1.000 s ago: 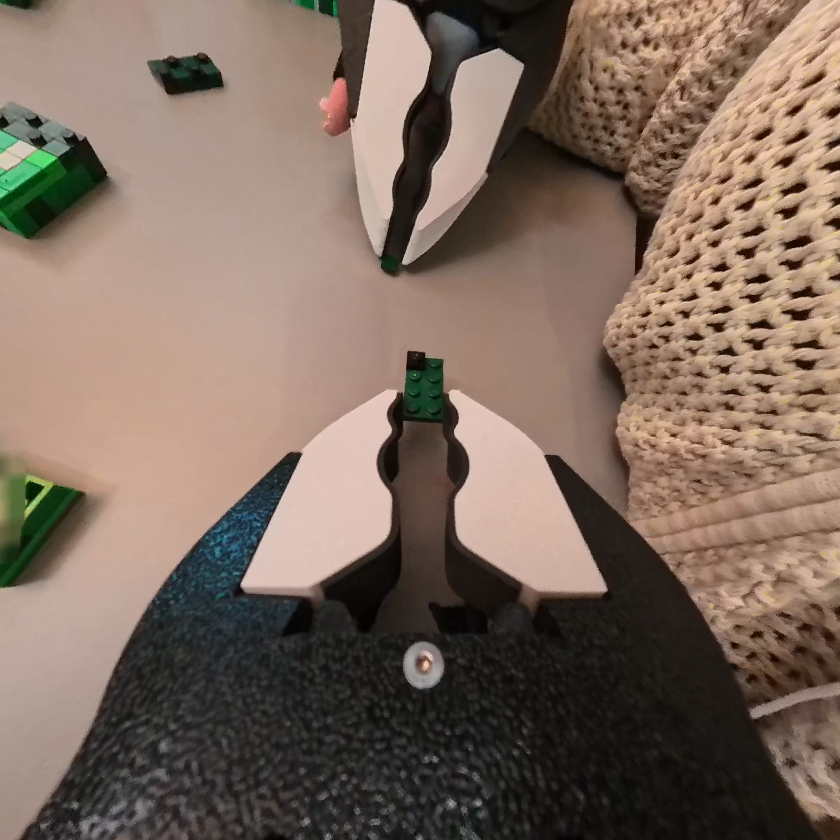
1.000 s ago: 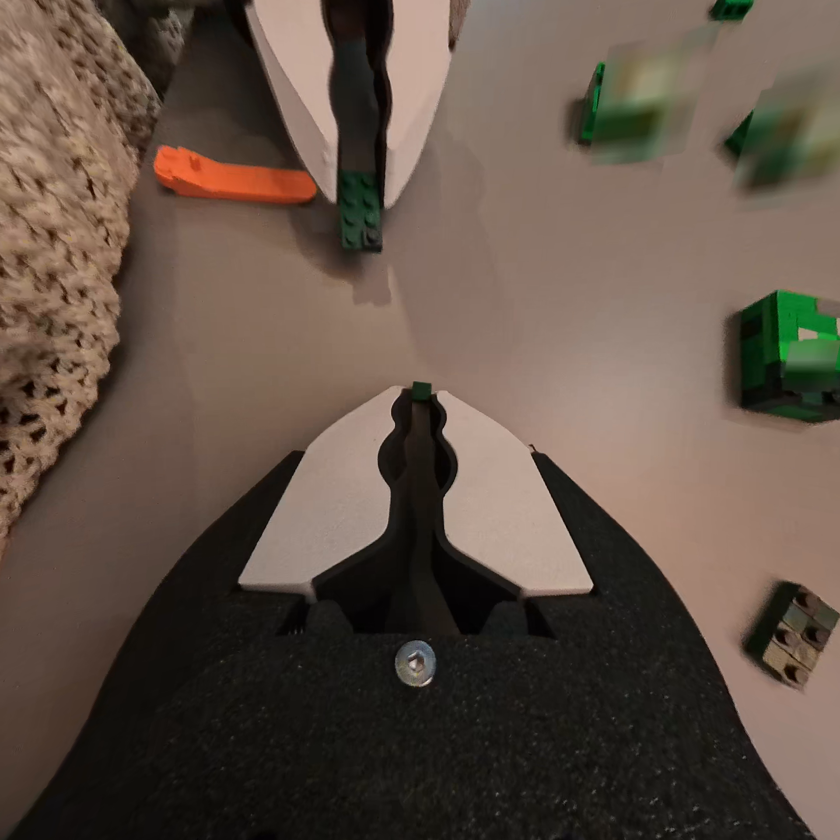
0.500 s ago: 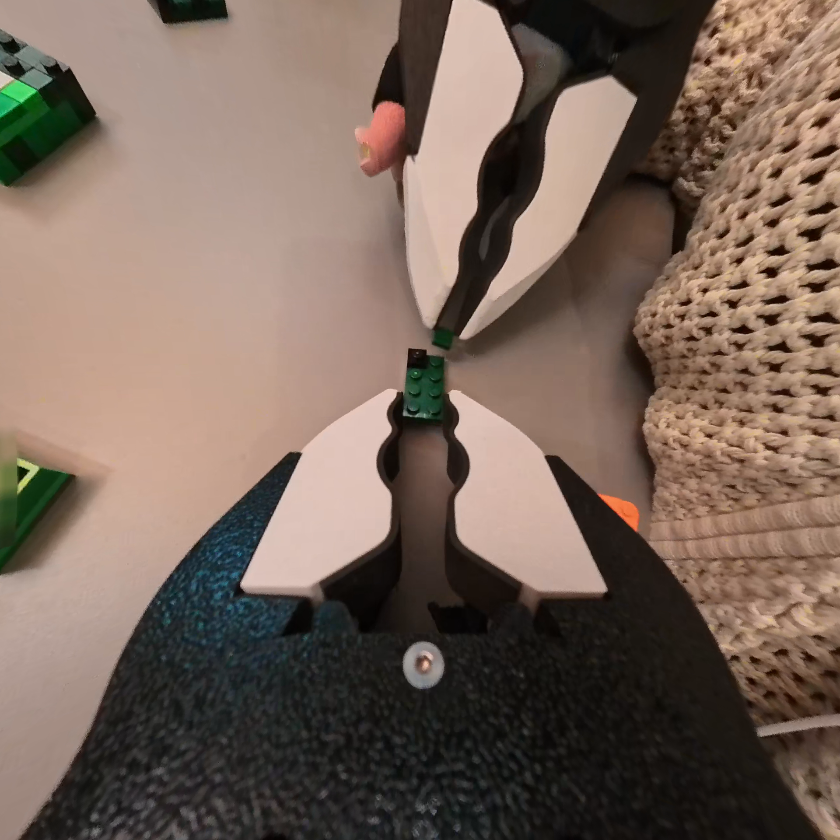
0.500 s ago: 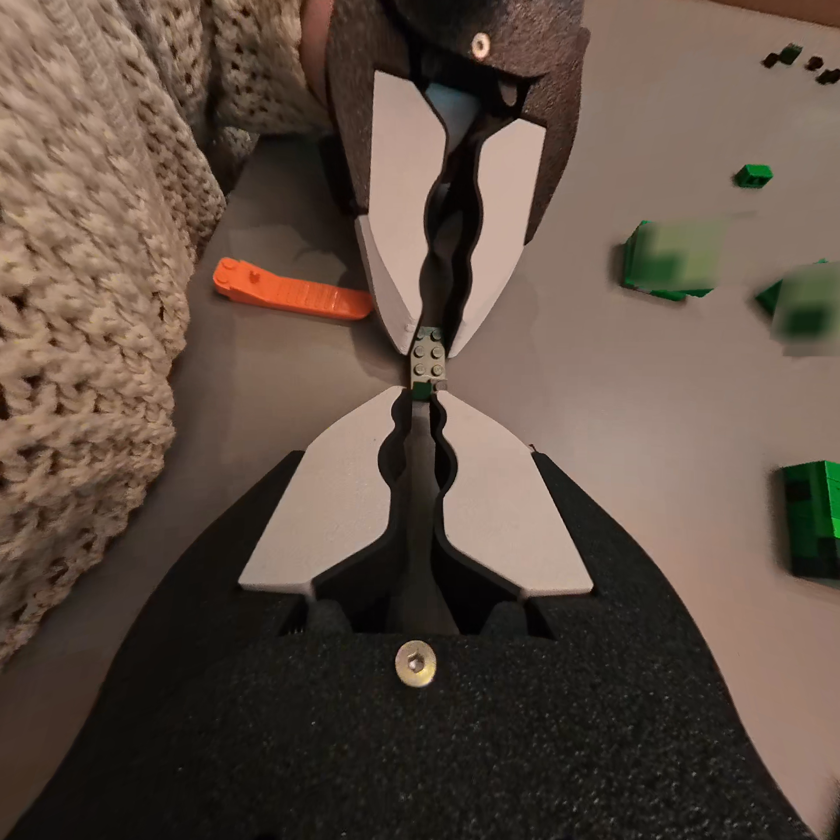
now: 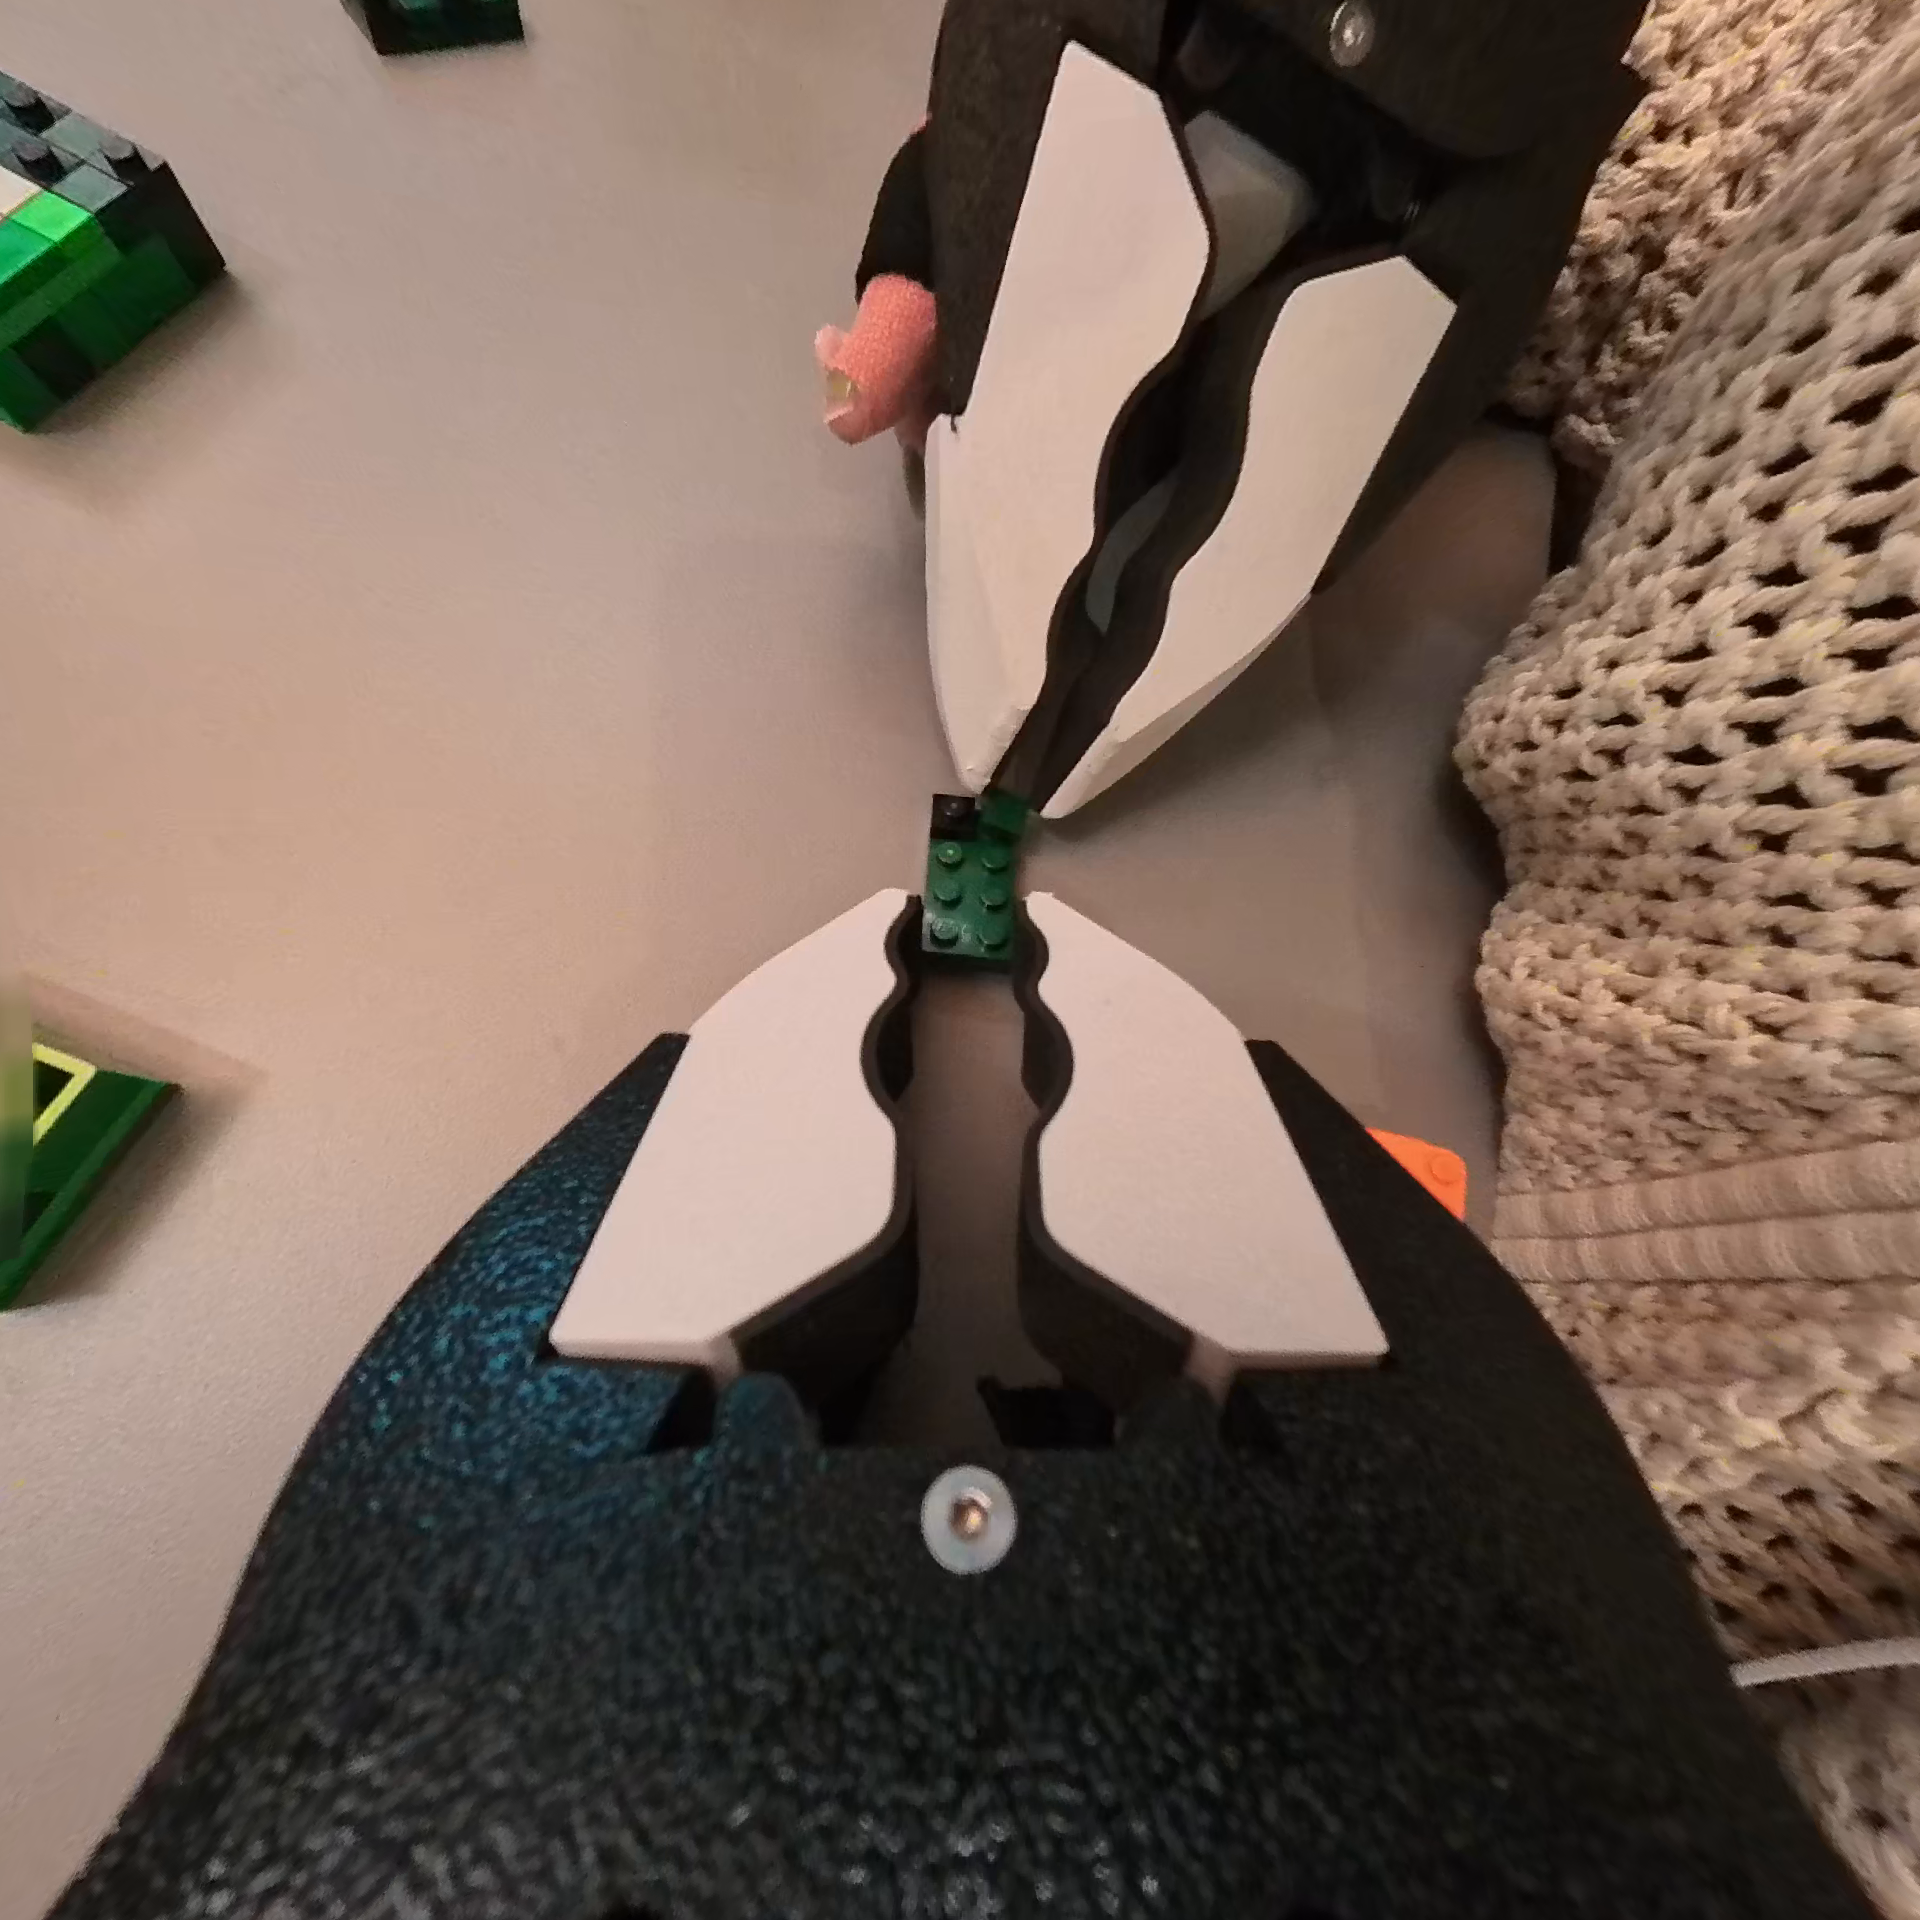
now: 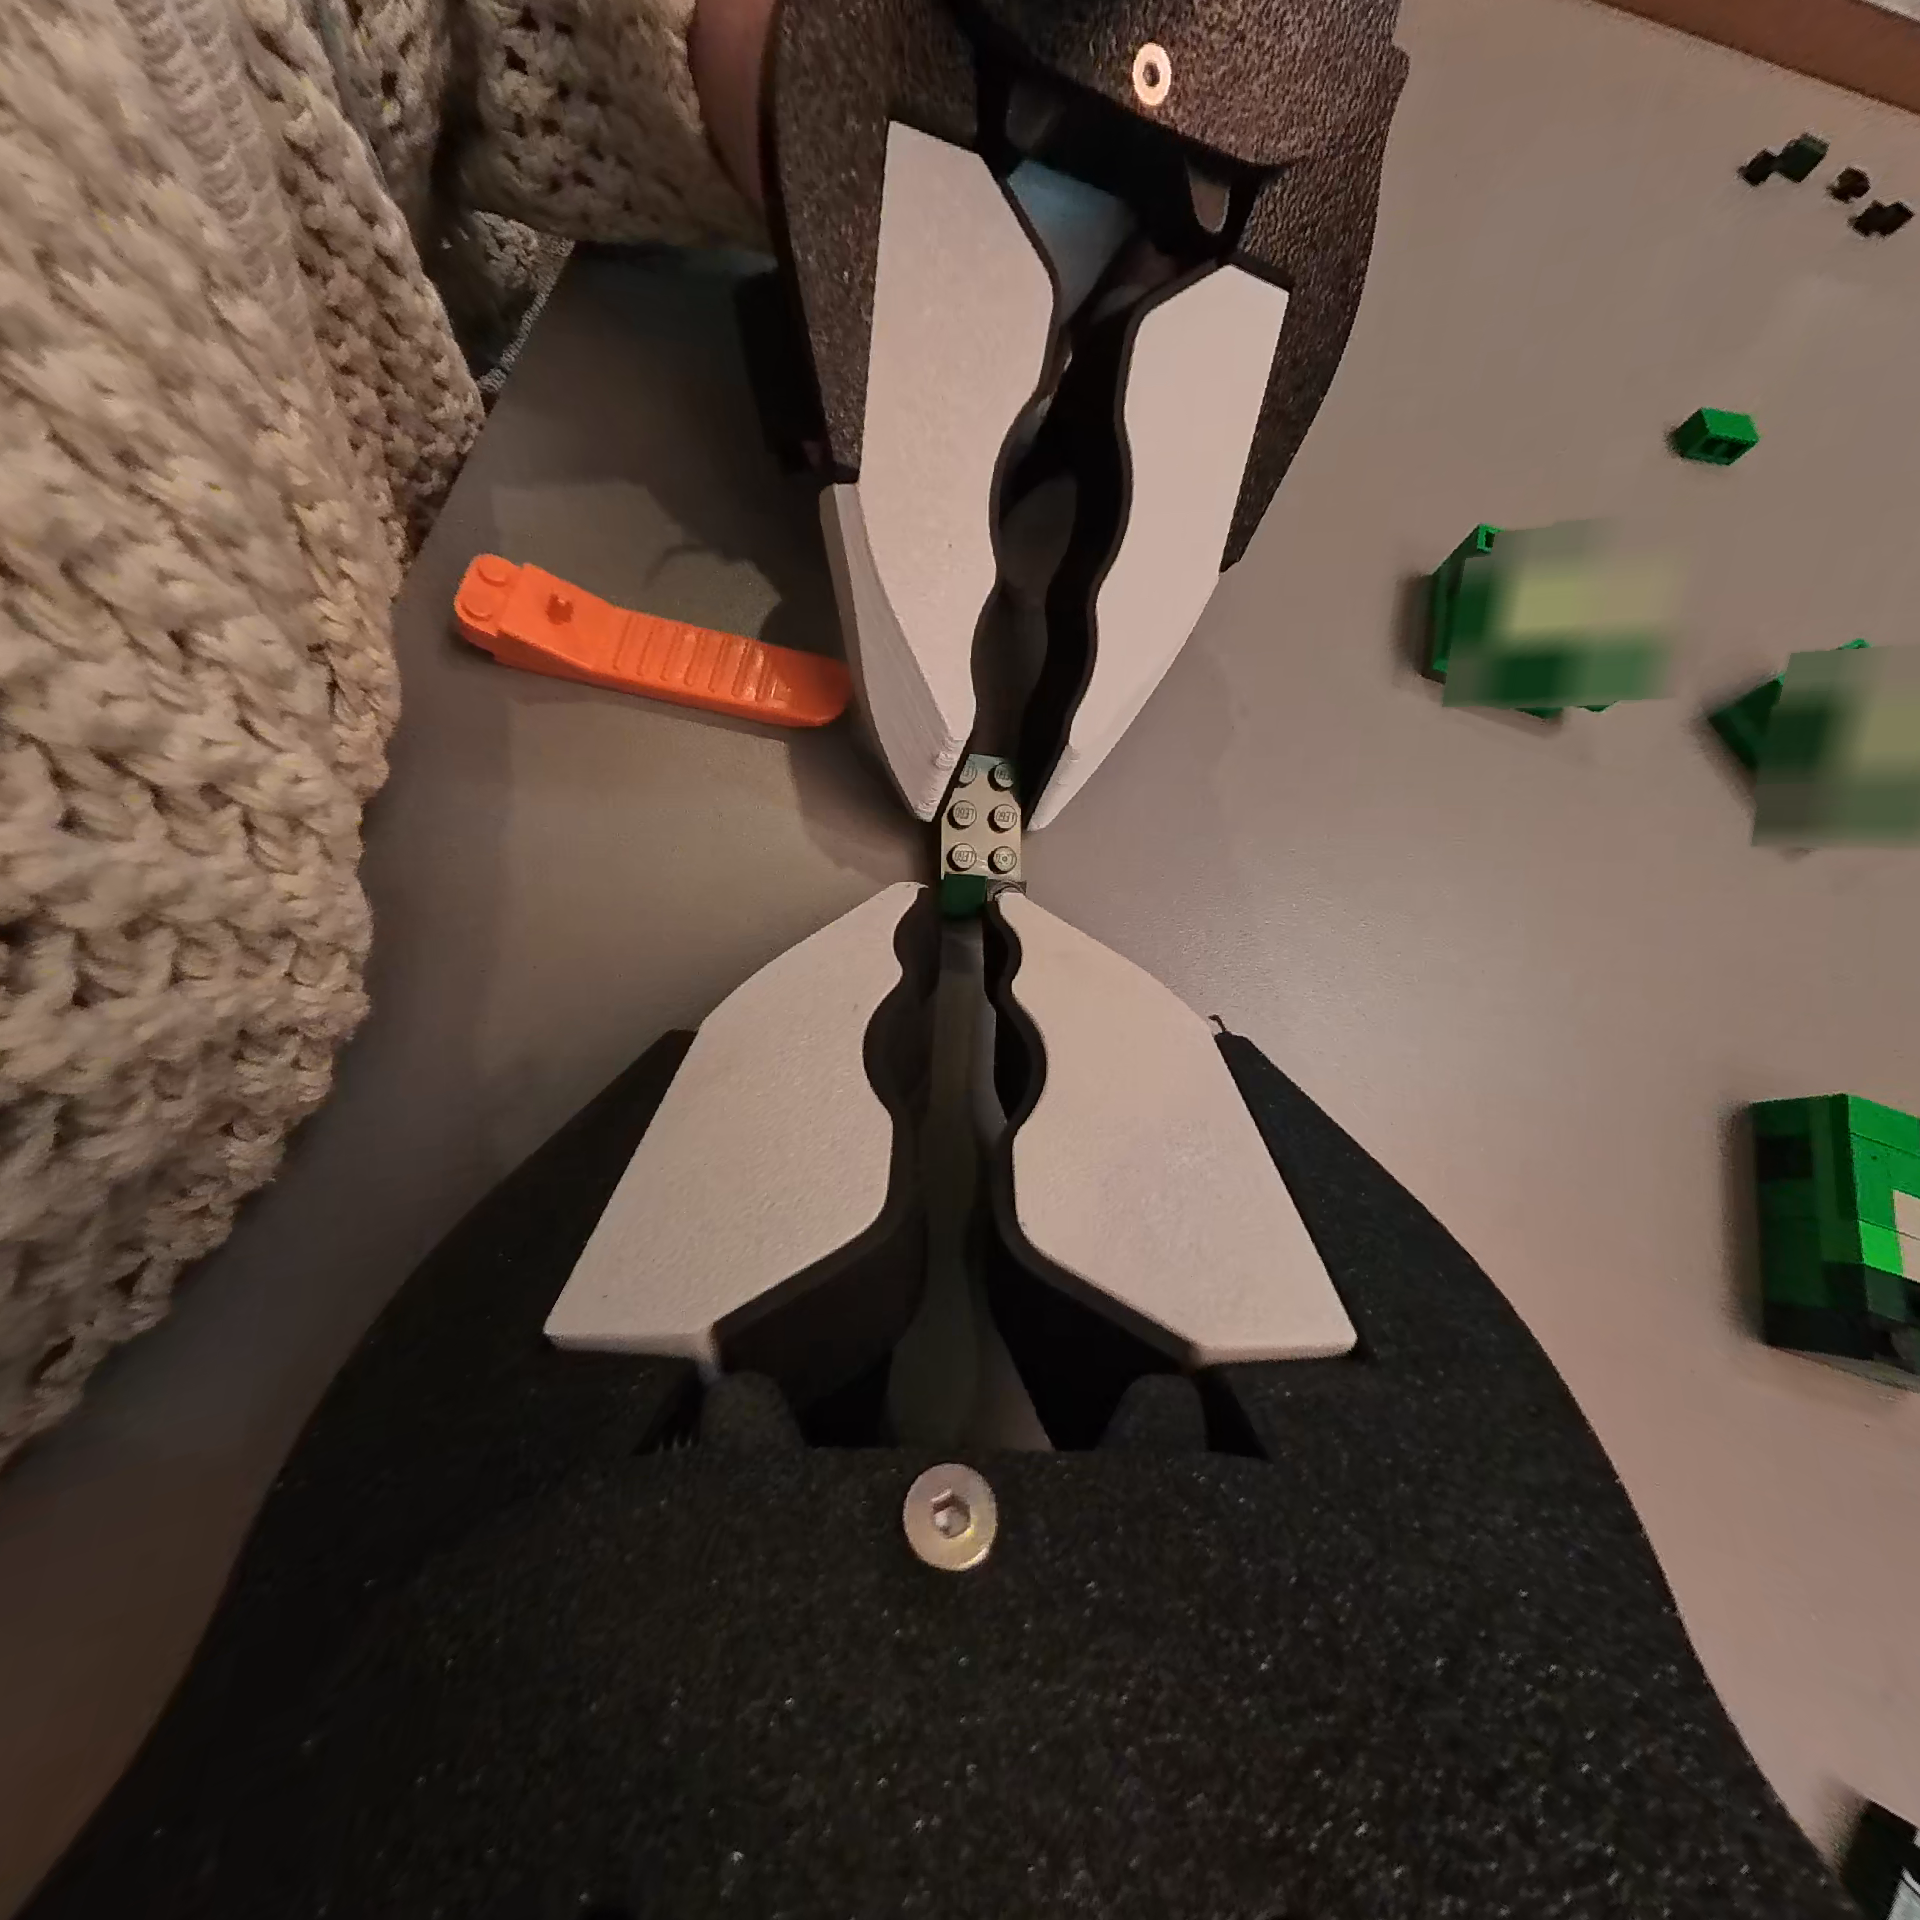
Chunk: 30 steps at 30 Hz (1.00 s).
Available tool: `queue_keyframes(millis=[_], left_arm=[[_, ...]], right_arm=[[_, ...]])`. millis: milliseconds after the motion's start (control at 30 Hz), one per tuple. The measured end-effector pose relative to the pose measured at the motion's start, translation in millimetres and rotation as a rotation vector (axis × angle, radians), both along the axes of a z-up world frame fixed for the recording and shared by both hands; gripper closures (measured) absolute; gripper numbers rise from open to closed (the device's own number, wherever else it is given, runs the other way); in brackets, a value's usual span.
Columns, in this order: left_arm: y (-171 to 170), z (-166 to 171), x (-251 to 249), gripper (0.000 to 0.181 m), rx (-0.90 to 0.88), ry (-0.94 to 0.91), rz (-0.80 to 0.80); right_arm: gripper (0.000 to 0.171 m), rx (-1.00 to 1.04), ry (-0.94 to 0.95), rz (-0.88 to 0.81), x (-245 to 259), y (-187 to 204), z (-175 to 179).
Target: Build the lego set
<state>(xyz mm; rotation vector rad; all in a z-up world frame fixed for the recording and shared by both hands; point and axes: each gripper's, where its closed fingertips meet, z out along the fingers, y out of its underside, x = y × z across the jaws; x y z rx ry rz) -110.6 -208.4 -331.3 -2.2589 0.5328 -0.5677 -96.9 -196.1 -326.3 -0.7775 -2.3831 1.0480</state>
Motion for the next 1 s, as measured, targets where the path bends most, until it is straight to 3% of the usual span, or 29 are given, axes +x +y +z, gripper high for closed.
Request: queue_keyframes(millis=[433, 633, 1000], left_arm=[[0, 2, 1, 0.166, 0.006, -0.001, 0.003], [-1, 2, 1, 0.166, 0.004, -0.004, -0.003], [0, 3, 3, 0.166, 0.017, -0.008, -0.012]], right_arm=[[0.160, 0.006, 0.013, -0.002, 1, 0, 2], [0.158, -0.125, -0.150, -0.010, 14, 7, 1], [0.165, 0.027, -0.203, -0.078, 12, 4, -8]])
